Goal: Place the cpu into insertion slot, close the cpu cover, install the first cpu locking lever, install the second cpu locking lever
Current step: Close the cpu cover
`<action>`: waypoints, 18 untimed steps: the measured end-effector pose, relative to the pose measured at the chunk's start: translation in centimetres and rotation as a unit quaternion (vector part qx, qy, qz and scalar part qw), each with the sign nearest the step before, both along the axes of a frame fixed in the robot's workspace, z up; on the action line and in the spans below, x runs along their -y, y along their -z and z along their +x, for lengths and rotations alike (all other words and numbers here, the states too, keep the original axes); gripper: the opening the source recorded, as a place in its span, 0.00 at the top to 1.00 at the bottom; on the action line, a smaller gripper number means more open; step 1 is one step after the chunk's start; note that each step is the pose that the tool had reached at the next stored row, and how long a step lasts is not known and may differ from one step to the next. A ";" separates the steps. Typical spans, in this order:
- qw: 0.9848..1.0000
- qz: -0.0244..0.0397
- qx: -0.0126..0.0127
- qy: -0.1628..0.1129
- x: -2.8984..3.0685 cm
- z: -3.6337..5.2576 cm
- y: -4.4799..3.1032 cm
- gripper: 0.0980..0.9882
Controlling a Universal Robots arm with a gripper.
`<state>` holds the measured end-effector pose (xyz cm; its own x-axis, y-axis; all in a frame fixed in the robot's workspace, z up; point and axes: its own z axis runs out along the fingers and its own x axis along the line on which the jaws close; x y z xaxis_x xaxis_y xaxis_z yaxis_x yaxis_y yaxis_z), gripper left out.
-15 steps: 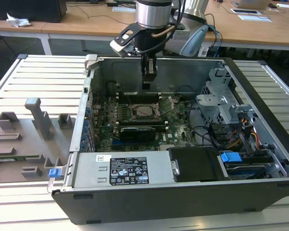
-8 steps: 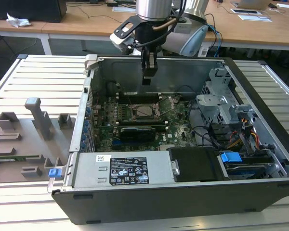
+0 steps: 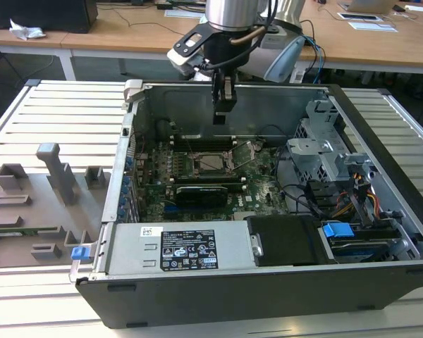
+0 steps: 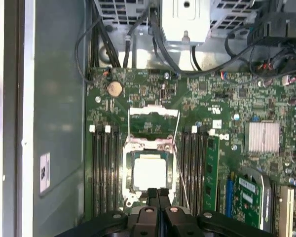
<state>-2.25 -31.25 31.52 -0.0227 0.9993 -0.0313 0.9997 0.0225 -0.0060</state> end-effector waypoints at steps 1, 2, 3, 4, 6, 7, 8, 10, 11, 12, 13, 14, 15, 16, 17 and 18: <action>1.000 0.000 0.000 0.000 0.00 0.66 0.01 0.99; 1.000 0.000 0.000 0.000 -0.01 1.12 0.01 0.99; 1.000 0.000 0.000 0.000 -0.02 1.71 0.01 0.99; 1.000 -0.001 -0.001 0.000 -0.02 2.22 0.00 0.99; 1.000 -0.001 -0.001 0.000 -0.03 2.97 0.00 0.99; 1.000 -0.001 -0.001 0.000 -0.03 3.24 0.00 0.99; 1.000 -0.001 -0.001 0.000 -0.04 3.46 0.00 0.99; 1.000 -0.001 -0.001 0.000 -0.05 3.96 0.01 0.99; 1.000 -0.001 -0.001 0.000 -0.07 4.37 0.00 0.99; 1.000 -0.001 -0.001 0.000 -0.09 4.63 0.00 0.99; 1.000 -0.001 -0.001 0.000 -0.11 4.82 0.00 0.99; 1.000 -0.001 -0.002 0.000 -0.16 5.22 0.00 0.99; 1.000 -0.001 -0.002 0.000 -0.20 5.38 0.02 0.99; 1.000 -0.001 -0.003 0.000 -0.24 5.51 0.23 0.99; 1.000 -0.001 -0.004 0.000 -0.25 5.52 0.72 0.99; 1.000 -0.001 -0.004 0.000 -0.26 5.58 1.16 0.99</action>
